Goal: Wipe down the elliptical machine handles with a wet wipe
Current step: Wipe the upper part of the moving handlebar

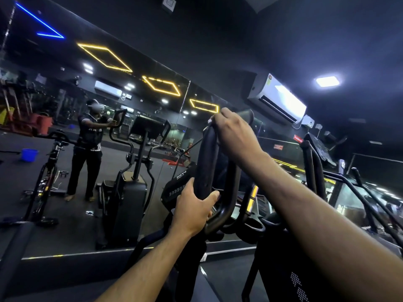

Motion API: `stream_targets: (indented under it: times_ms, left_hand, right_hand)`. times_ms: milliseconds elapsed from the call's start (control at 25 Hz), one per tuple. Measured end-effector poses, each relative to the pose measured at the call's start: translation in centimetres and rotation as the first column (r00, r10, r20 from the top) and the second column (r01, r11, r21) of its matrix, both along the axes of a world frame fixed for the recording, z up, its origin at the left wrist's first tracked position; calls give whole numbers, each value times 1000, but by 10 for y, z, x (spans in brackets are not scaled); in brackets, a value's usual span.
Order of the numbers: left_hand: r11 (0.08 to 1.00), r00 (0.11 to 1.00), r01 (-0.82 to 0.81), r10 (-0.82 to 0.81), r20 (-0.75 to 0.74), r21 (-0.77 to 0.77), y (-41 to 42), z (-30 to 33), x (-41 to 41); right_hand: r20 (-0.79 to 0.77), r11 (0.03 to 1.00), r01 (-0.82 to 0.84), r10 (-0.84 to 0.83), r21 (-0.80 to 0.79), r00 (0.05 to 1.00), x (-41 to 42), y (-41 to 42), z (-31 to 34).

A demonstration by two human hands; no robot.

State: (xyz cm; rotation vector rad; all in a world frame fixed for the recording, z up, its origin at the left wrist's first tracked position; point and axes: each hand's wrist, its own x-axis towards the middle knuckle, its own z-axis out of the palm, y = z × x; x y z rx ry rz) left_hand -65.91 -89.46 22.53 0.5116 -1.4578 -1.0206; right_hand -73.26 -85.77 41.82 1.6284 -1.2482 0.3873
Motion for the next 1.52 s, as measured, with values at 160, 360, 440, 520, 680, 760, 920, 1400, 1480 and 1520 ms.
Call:
stream_targets:
  times_ms: [160,360,440,520,680,760,920,1400,1480,1520]
  left_hand:
    - [1000,1000,3,-3,-3,13,5,1,1]
    - [1000,1000,12,-11,-9,14,8,4,3]
    - [1000,1000,1,-1,-4,4,10,4,3]
    - [1000,1000,16,-16,-18,2,9,4,4]
    - [1000,1000,12,-11,-14,10,5,3,0]
    - [1000,1000,7,-7,-5,12,4,3,0]
    - [1000,1000,3,-3,-8,11,1,3,-2]
    - [999,1000,-1,2,-18,47,6,4,-3]
    - [998,1000,13,-11,-25,61,7,5,-2]
    - [999,1000,9,-8,-23,51,7,5,-2]
  right_hand:
    - [-210,997,-41,55,70,976,-25,15,5]
    - [-166,997,-51,60,54,984,-2,-2,-7]
    - [-266,980,-48,100,195,959,-16,16,-8]
    - [-217,991,-83,104,106,971,-27,23,2]
    - [-121,996,-69,75,55,990,-5,12,-17]
    - [-219,984,-52,89,169,972,-12,26,-21]
    - [-168,993,8,12,118,986,-3,23,-9]
    - [-218,970,-44,97,238,971,-1,30,-54]
    - [-244,961,-70,138,269,960,-14,40,-44]
    - [-216,966,-53,109,253,970,-14,41,-41]
